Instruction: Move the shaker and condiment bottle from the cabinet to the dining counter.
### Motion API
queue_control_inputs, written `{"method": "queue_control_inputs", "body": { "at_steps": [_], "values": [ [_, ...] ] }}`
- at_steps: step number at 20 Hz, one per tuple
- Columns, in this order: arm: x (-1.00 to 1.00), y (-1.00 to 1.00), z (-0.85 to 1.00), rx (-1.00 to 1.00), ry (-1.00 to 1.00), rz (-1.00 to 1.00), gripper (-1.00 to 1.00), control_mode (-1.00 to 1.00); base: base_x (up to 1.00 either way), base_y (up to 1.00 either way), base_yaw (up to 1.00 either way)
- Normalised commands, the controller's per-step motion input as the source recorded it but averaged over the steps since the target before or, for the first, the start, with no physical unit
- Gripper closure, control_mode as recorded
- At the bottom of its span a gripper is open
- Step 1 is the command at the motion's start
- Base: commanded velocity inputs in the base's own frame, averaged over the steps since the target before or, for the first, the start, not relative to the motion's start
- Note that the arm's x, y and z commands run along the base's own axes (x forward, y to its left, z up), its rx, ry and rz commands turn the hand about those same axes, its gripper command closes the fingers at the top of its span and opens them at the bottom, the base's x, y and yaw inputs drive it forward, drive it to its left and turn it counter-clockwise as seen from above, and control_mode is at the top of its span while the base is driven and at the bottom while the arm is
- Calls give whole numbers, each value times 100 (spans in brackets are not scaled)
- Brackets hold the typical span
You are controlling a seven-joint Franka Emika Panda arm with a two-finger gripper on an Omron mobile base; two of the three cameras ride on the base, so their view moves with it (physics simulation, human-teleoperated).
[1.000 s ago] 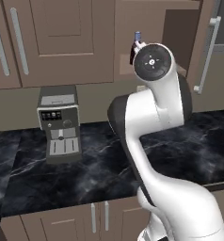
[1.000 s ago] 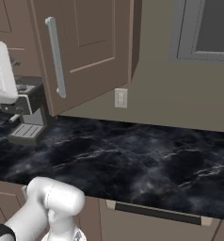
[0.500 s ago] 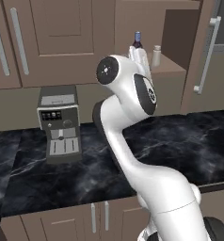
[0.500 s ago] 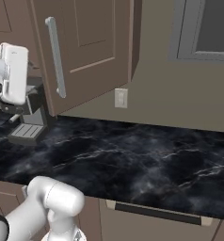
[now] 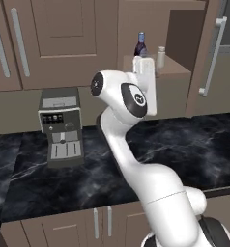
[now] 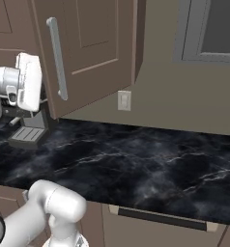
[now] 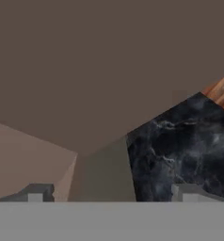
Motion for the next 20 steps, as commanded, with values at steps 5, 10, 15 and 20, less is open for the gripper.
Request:
{"method": "queue_control_inputs", "body": {
  "at_steps": [5,10,15,20],
  "values": [
    [28,-26,-22,2,-9,-19,-100,-100,0,0,0],
    [5,-31,-9,6,-11,-15,-100,-100,0,0,0],
    [-9,-45,-11,1,-12,-12,-100,-100,0,0,0],
    [-31,-62,-5,1,-13,-10,-100,-100,0,0,0]
  ]
}}
